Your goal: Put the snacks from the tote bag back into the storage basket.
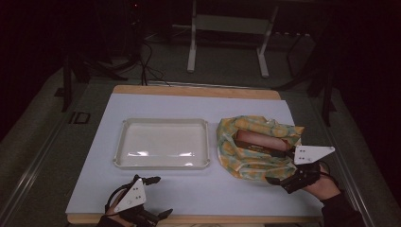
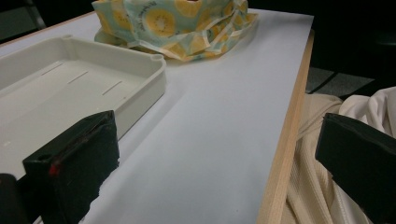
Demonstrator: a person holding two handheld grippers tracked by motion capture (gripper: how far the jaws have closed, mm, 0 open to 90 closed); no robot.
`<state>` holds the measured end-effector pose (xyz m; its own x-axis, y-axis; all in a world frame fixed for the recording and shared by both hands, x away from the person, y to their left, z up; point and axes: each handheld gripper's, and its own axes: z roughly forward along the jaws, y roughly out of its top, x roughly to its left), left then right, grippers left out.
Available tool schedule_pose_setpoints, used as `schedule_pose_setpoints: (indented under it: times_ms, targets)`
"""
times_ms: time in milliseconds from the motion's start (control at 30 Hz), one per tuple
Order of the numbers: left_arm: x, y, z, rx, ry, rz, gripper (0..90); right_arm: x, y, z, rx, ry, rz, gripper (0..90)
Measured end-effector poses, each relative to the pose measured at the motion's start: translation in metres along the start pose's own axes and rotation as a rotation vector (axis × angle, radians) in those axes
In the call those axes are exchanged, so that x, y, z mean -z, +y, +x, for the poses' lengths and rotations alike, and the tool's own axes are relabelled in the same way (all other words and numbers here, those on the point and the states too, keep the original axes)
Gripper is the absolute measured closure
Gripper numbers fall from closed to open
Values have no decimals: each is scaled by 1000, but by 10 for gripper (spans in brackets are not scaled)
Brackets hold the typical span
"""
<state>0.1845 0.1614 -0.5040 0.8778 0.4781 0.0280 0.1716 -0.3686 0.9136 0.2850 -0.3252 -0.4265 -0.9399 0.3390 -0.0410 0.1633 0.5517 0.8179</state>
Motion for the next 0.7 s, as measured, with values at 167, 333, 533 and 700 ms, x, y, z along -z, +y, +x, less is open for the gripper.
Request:
schedule_pose_setpoints:
  times_ms: [167, 333, 533, 700]
  targets:
    - [0, 0, 1, 1, 3, 0, 0, 7, 13, -11, 8, -33, -12, 131]
    - [-1, 0, 1, 2, 5, 2, 0, 9, 19, -19, 34, -61, 0, 132]
    - [-1, 0, 1, 2, 2, 6, 0, 10, 24, -35, 25, -80, 1, 142]
    - [-2, -1, 1, 2, 2, 6, 0, 10, 27, -46, 35, -113, 18, 144]
